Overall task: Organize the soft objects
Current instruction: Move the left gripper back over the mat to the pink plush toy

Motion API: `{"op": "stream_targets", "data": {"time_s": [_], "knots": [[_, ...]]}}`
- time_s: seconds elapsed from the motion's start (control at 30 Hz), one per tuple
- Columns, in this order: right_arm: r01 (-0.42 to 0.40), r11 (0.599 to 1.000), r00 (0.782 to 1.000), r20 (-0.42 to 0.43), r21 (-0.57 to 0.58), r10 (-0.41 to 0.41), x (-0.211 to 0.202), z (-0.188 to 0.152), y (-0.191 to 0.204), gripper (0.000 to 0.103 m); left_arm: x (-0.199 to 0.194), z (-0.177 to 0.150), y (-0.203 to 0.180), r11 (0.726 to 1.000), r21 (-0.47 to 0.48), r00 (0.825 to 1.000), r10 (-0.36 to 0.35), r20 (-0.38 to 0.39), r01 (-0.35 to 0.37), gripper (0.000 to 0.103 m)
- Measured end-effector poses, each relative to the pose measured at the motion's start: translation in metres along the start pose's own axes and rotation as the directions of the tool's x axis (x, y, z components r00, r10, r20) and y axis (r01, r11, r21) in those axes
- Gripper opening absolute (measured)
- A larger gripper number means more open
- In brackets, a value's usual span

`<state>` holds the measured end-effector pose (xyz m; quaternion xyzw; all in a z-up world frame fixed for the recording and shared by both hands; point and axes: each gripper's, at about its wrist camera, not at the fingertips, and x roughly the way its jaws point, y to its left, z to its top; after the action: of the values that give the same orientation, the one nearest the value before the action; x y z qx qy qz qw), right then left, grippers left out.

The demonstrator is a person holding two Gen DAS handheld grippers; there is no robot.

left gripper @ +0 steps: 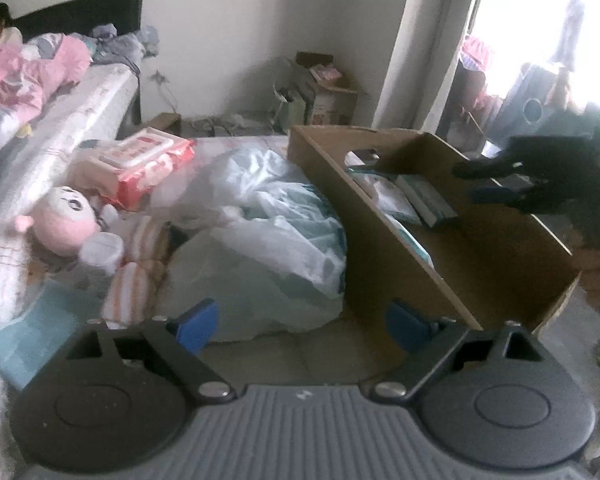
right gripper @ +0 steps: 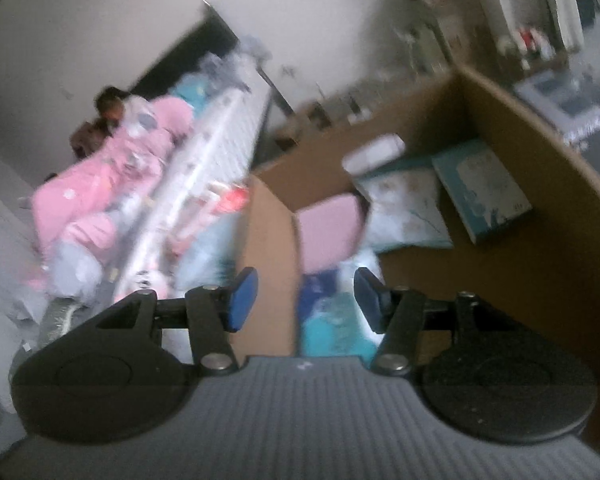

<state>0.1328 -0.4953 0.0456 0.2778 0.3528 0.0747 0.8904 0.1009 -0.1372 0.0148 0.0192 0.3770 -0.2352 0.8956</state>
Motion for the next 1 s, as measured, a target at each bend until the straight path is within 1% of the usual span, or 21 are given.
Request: {"op": "stream_targets", "data": {"time_s": [0.07,0.17,0.27,0.37,0.43,0.53,0.63,0.67,0.77,0.83,0.9,1.0], "knots": [[-0.042,0.998,0.998,0.043,-0.037,0.043,-0.021,-0.011,0.021,0.054,-0.009,-0.004,0.005,1.0,-0.011,1.0,0.004,0.011,-0.004,0.095],[-0.086,0.992,0.993,0.072,-0.089,0.092,-0.038,-0.034,0.053,0.054,-0.019,-0.012,0.014,0.999,-0.043,1.0,0.004,0.015,-0.003,0.095],[-0.121,0.985,0.988,0.081,-0.121,0.131,-0.045,-0.058,0.081,0.054,-0.03,-0.02,0.023,0.998,-0.069,1.0,0.014,0.014,-0.013,0.096],[-0.157,0.979,0.984,0.068,-0.13,0.166,-0.041,-0.08,0.105,0.056,-0.042,-0.032,0.032,0.996,-0.079,0.999,0.043,0.022,-0.041,0.096],[-0.185,0.973,0.981,0.037,-0.141,0.192,-0.032,-0.096,0.123,0.056,-0.05,-0.042,0.039,0.994,-0.087,0.998,0.066,0.023,-0.064,0.096],[-0.232,0.965,0.973,-0.024,-0.121,0.231,-0.014,-0.116,0.141,0.056,-0.065,-0.057,0.053,0.99,-0.098,0.994,0.108,0.027,-0.105,0.096],[-0.259,0.959,0.964,-0.088,-0.113,0.25,0.005,-0.139,0.158,0.056,-0.078,-0.075,0.067,0.979,-0.105,0.983,0.178,0.034,-0.174,0.096],[-0.268,0.957,0.96,-0.115,-0.112,0.255,0.011,-0.146,0.162,0.056,-0.082,-0.081,0.071,0.976,-0.108,0.981,0.192,0.035,-0.187,0.096],[-0.274,0.956,0.948,-0.195,-0.106,0.251,0.035,-0.164,0.173,0.056,-0.088,-0.096,0.086,0.967,-0.119,0.972,0.232,0.034,-0.227,0.096],[-0.28,0.956,0.936,-0.243,-0.082,0.253,0.051,-0.173,0.176,0.056,-0.087,-0.101,0.093,0.962,-0.128,0.969,0.246,0.029,-0.241,0.096],[-0.285,0.958,0.925,-0.276,-0.045,0.262,0.066,-0.177,0.177,0.056,-0.084,-0.104,0.099,0.959,-0.127,0.966,0.257,0.021,-0.252,0.095],[-0.274,0.962,0.918,-0.302,-0.017,0.256,0.084,-0.183,0.179,0.056,-0.081,-0.103,0.104,0.959,-0.112,0.963,0.266,0.039,-0.261,0.095]]}}
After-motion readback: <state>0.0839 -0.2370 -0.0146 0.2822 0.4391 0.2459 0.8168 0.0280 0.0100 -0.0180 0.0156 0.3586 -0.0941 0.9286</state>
